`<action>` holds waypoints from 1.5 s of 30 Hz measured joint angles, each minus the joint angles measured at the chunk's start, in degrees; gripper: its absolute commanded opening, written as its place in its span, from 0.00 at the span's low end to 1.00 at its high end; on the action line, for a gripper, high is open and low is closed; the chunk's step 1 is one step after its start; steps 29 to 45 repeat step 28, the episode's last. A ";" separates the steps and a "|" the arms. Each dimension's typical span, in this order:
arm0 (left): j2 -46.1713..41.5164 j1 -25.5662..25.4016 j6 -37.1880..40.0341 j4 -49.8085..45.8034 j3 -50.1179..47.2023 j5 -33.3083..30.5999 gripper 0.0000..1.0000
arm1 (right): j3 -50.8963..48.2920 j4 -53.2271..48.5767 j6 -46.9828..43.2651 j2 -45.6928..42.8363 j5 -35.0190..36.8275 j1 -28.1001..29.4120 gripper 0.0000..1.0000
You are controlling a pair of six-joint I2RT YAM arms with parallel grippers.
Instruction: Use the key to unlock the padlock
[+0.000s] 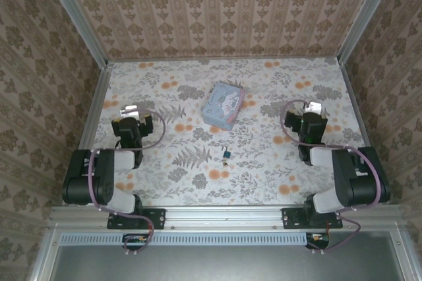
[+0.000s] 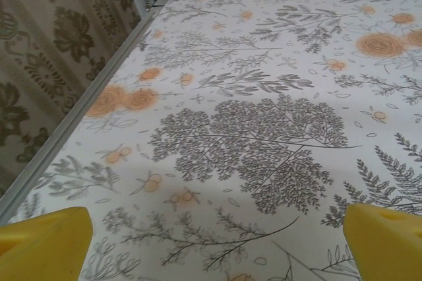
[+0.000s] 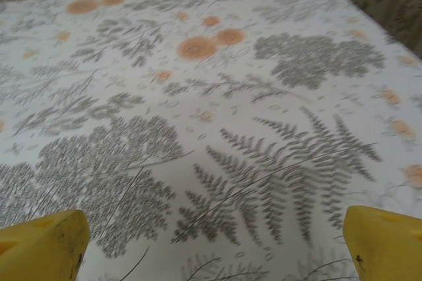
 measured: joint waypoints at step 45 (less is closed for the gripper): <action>2.99 1.84 0.83 -0.11 2.64 6.56 1.00 | 1.99 4.81 -4.26 3.04 -12.33 -0.39 1.00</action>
